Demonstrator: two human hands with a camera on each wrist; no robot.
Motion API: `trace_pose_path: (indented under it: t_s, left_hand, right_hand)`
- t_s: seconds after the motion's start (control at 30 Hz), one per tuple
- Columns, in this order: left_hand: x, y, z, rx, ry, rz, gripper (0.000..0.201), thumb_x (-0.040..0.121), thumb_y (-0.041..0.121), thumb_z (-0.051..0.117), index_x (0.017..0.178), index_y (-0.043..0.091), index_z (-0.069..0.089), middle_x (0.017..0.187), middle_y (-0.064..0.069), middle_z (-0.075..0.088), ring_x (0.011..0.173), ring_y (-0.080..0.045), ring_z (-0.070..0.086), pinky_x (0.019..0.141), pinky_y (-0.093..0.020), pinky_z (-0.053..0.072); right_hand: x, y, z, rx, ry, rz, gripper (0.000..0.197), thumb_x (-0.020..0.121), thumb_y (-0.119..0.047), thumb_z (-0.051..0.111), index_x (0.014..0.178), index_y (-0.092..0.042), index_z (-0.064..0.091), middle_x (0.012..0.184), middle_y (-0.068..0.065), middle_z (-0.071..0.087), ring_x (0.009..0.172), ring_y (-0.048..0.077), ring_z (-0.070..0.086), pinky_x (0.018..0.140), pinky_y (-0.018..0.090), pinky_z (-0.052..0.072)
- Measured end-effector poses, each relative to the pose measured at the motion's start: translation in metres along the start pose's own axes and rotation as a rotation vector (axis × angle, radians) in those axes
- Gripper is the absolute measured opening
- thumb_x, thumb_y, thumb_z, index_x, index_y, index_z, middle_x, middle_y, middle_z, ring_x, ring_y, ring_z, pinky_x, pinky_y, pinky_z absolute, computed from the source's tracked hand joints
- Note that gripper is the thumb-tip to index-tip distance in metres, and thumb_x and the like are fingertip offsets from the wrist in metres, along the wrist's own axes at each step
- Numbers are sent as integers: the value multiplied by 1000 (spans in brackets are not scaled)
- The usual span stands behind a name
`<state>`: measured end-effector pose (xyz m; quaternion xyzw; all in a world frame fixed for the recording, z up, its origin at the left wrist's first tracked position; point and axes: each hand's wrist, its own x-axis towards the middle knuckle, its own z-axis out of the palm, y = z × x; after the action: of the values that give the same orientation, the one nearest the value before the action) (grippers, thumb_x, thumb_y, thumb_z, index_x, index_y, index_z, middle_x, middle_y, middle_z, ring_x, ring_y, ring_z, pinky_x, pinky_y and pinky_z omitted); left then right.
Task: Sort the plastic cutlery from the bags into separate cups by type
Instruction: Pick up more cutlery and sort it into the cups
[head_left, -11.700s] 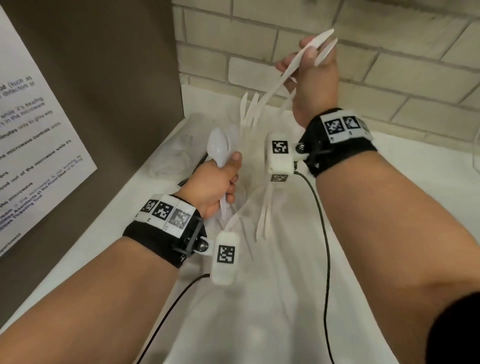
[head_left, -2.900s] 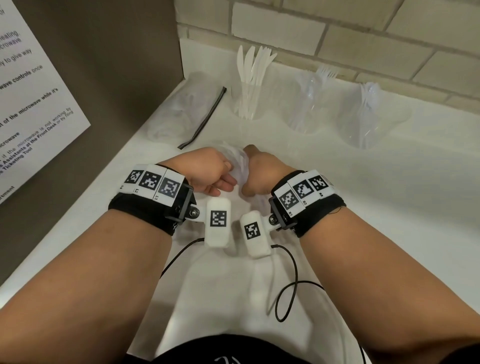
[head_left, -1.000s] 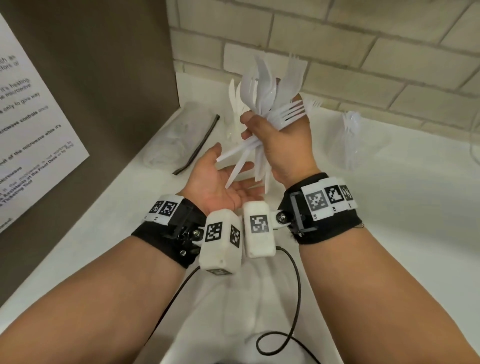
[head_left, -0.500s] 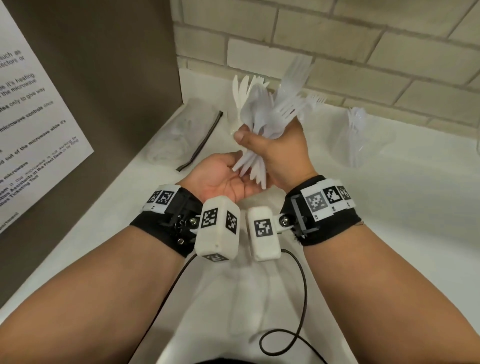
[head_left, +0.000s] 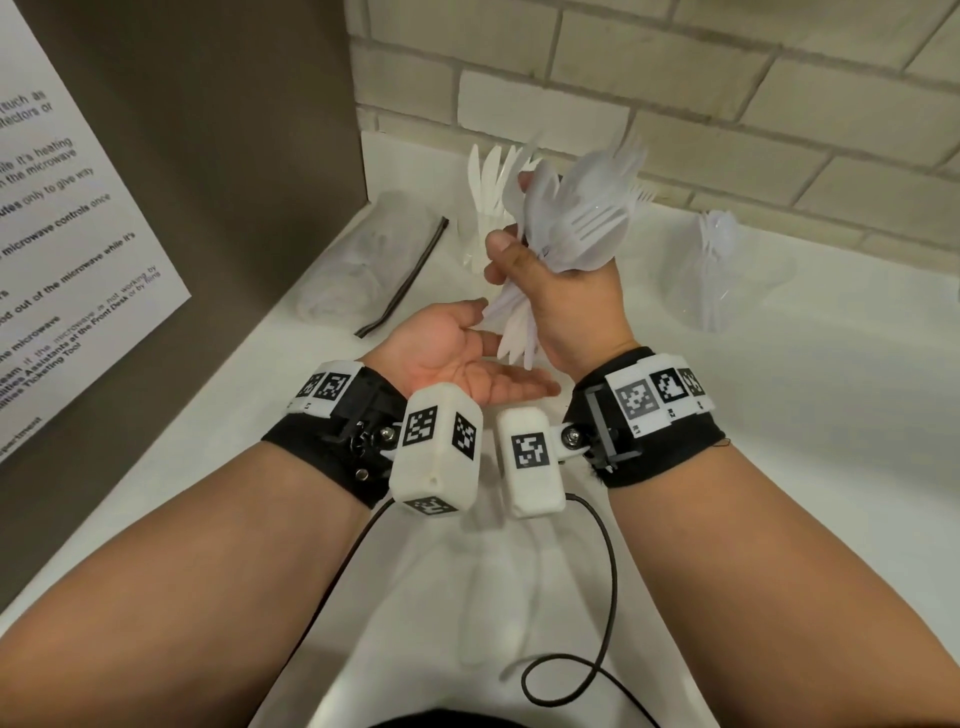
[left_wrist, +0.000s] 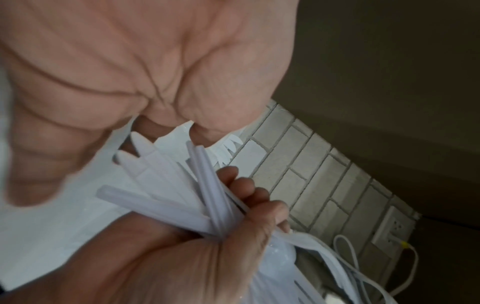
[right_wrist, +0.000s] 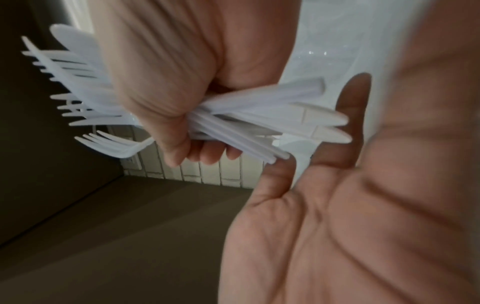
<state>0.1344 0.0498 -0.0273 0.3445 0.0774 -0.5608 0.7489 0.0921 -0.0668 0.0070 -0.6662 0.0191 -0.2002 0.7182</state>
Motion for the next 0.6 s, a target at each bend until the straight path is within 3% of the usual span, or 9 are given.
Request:
trace_pose_path:
  t_s: [0.13,0.27,0.37,0.47,0.53,0.6]
  left_hand:
    - [-4,3,3,-43,-8,174,39,101,20,31,115,-8,55,106,-30,66,94,-41,68,84,-51,53]
    - [-5,2,2,23,49,158,39,100,19,32,114,-8,56,106,-30,66,97,-41,66,84,-53,52]
    - [-2,3,-1,37,27,161,45,100,32,30,125,4,55,114,-26,65,104,-40,65,87,-54,51]
    - [-4,8,-7,145,9,138,74,95,62,21,139,7,45,134,-24,53,123,-39,52,95,-55,44]
    - [-9,14,-6,186,64,337,77,90,68,27,140,12,44,126,-15,57,116,-29,56,94,-46,45]
    - [-19,21,2,287,74,604,67,86,63,49,139,22,44,128,-7,53,131,-27,44,105,-41,35]
  right_hand:
    - [-4,7,-1,-64,-32,42,19,75,-5,76,69,-21,67,68,1,69,72,25,69,73,51,58]
    - [-3,8,-3,-63,-38,86,20,74,-4,77,68,-22,70,67,-1,70,75,27,69,73,51,58]
    - [-4,11,-1,-45,-35,149,16,77,-4,75,77,-18,68,71,-1,70,75,24,69,76,47,58]
    - [-5,12,0,-24,21,179,8,85,-11,70,80,-15,65,62,-1,67,66,23,66,74,46,57]
    - [-6,11,-5,-58,3,153,9,88,-12,67,80,-13,63,55,-2,62,56,25,61,69,47,55]
    - [-9,14,-9,-201,-81,162,11,89,-14,67,79,-11,63,50,0,59,52,26,57,66,42,54]
